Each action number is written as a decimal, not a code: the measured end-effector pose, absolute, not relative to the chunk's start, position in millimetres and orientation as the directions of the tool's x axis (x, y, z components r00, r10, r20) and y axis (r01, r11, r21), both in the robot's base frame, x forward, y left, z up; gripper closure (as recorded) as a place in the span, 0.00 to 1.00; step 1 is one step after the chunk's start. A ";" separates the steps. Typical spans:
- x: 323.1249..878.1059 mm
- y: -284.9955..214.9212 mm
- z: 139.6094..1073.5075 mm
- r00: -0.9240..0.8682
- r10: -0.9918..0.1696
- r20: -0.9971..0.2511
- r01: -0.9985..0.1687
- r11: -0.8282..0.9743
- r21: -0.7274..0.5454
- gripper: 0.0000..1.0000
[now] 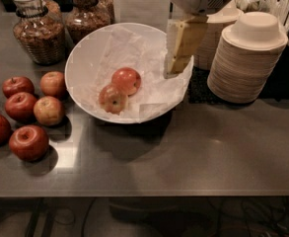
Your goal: Pick apple from white bowl
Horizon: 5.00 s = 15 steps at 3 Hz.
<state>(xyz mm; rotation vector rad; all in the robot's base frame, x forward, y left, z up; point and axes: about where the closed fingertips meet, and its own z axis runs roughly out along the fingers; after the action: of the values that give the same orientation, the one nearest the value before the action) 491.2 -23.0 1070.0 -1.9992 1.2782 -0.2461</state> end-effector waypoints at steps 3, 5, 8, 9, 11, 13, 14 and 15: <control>555.3 29.2 968.0 0.487 -0.757 -0.435 -0.822 -0.229 -0.521 0.00; 555.8 31.7 931.3 0.506 -0.745 -0.434 -0.836 -0.298 -0.461 0.00; 557.6 38.0 920.4 0.711 -0.635 -0.303 -0.669 -0.476 -0.571 0.00; 555.3 39.5 928.0 0.719 -0.637 -0.279 -0.659 -0.496 -0.566 0.00; 543.0 59.4 922.3 0.818 -0.432 -0.380 -0.575 -0.642 -0.508 0.00; 531.8 57.8 919.6 0.826 -0.362 -0.431 -0.551 -0.680 -0.484 0.00; 535.2 63.2 915.1 0.825 -0.376 -0.421 -0.553 -0.686 -0.473 0.00; 544.2 72.8 891.3 0.805 -0.391 -0.446 -0.577 -0.690 -0.436 0.00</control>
Offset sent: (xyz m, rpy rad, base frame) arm 0.0872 0.0584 -0.1225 0.1794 0.2886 0.0935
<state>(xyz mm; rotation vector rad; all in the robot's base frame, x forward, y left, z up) 544.2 72.8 891.3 -2.4163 0.7145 0.4304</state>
